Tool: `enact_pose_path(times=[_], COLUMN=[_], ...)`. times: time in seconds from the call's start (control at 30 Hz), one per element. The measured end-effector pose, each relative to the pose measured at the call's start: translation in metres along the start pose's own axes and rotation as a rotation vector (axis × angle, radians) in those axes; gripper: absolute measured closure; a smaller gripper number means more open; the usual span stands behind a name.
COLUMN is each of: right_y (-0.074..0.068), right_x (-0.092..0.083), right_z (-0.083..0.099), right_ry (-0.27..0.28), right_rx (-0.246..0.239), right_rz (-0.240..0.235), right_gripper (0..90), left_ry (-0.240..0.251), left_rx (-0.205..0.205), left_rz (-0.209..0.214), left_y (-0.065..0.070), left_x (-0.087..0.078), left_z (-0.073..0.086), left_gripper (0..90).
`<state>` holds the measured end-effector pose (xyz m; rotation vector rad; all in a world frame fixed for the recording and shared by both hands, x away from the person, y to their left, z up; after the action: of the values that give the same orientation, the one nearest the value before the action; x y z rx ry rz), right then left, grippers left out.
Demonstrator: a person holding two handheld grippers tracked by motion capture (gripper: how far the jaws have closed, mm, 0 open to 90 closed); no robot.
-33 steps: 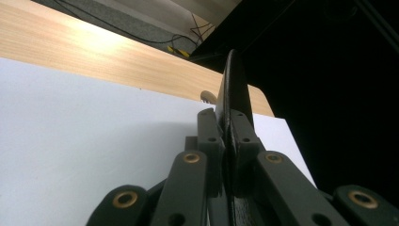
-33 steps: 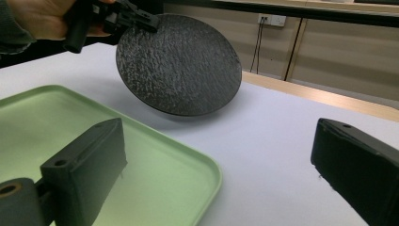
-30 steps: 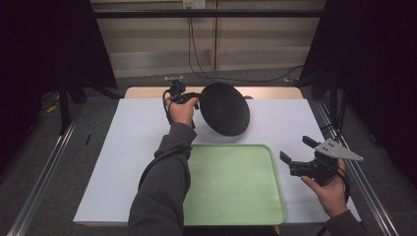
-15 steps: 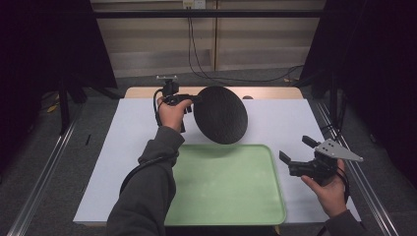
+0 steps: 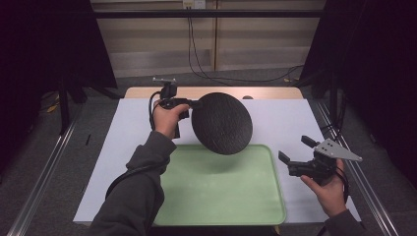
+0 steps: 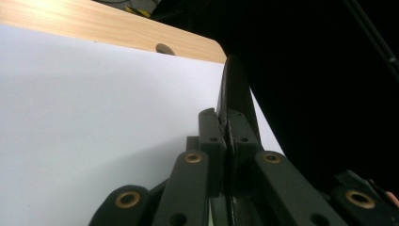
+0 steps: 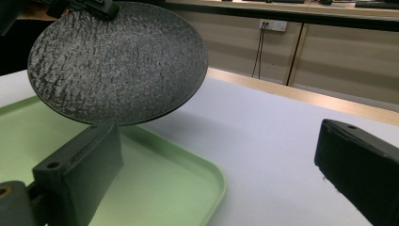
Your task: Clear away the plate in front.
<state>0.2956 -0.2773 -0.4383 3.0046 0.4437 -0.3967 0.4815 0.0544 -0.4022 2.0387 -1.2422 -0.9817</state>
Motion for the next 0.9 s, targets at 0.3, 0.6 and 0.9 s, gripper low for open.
enact_pose_path(times=[0.3,0.6,0.9], right_y=[0.001,0.001,0.001], right_x=[0.000,0.000,0.000], right_z=[0.000,0.000,0.000], right_ry=[0.002,0.002,0.002], right_rx=[0.002,-0.002,-0.004], right_rz=[0.003,0.004,0.006], right_gripper=[1.2,1.4,1.4], left_ry=[-0.036,-0.085,-0.121], left_rx=[0.007,0.039,0.042], left_rz=[0.032,0.044,0.056], left_y=[0.008,0.016,0.021], left_x=[-0.010,-0.015,-0.018], left_z=[0.010,0.024,0.038], left_gripper=[87.2,86.9,86.8])
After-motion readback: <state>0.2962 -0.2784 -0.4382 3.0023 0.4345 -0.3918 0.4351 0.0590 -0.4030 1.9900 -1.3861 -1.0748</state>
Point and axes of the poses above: each handheld gripper's, and its own axes: x roughly forward along the jaws, z roughly out of its underside, y roughly to its right, the point moved 6 cm from there along x, roughly forward along the jaws, and after that the axes turned 10 degrees about z, right-handed, at the moved point
